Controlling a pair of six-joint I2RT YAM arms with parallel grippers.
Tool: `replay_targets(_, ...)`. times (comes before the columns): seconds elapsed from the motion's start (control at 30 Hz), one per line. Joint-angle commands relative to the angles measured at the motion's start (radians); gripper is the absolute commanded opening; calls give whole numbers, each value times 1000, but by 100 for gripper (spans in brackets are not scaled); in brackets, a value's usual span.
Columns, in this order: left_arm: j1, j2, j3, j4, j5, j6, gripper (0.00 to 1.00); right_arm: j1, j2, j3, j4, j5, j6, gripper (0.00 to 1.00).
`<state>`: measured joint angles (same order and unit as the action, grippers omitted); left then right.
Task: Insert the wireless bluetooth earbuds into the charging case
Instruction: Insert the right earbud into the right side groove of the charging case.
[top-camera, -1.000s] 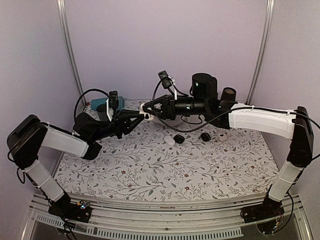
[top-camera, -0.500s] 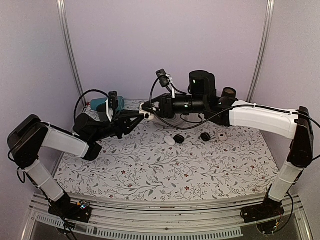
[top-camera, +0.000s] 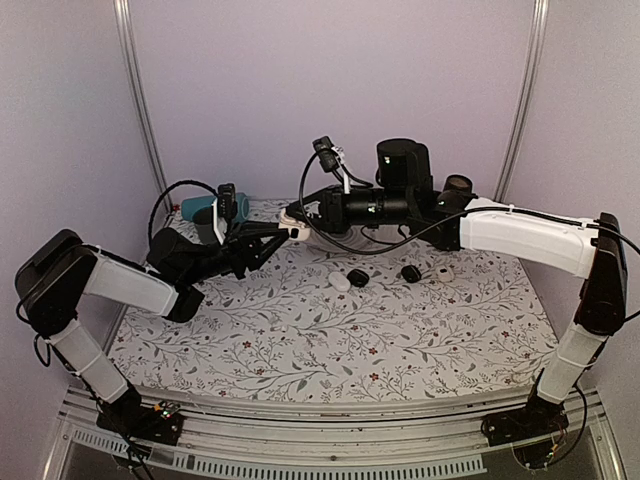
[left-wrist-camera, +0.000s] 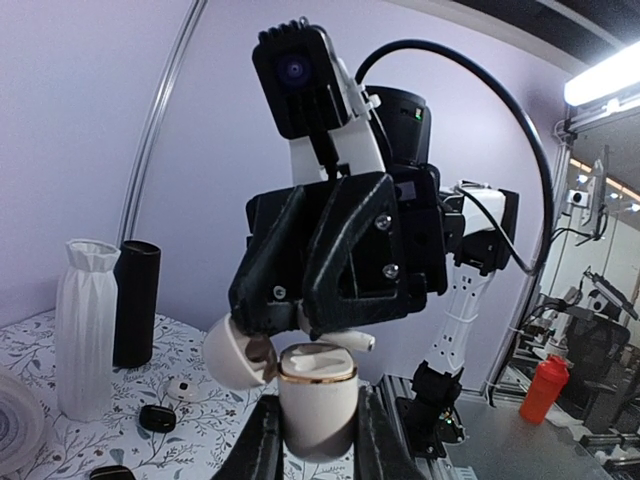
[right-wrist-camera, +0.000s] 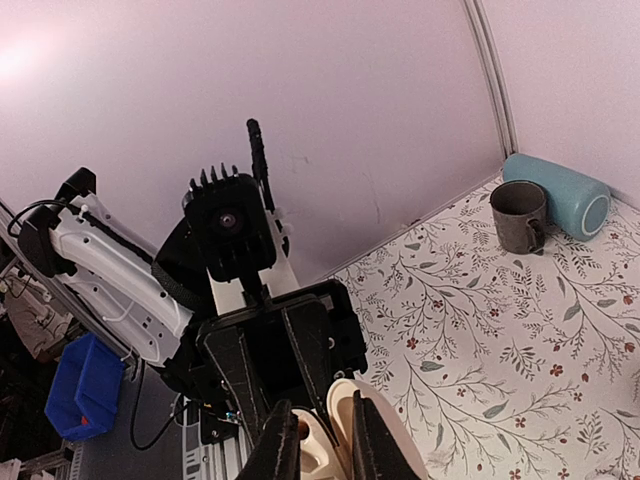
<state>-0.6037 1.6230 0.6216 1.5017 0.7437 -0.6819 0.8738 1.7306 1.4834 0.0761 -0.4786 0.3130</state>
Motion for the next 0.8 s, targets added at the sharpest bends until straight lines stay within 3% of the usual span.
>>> replay_targets(0.0, -27, 2, 8, 109, 26, 4, 0, -11, 10, 32, -32, 74, 7, 12)
replay_targets(0.23, -31, 9, 8, 111, -5, 11, 0, 13, 2, 35, -42, 209, 0, 6)
replay_targets(0.77, -51, -17, -9, 71, -93, 52, 0, 89, -41, 11, -23, 578, -135, 4)
